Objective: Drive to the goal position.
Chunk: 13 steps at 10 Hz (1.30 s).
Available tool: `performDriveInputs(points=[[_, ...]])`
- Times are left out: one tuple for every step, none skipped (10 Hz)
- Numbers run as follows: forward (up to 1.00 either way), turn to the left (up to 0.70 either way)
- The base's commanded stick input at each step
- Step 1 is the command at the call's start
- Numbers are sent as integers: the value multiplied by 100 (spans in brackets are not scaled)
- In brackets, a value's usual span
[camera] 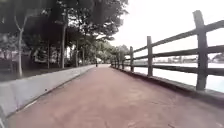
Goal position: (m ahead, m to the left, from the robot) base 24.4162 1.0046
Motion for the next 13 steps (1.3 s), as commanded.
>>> performDriveInputs(points=[[100, 0], [100, 0], [100, 0], [100, 0], [100, 0], [100, 0], [100, 0], [100, 0], [100, 0], [100, 0], [100, 0], [100, 0], [100, 0]])
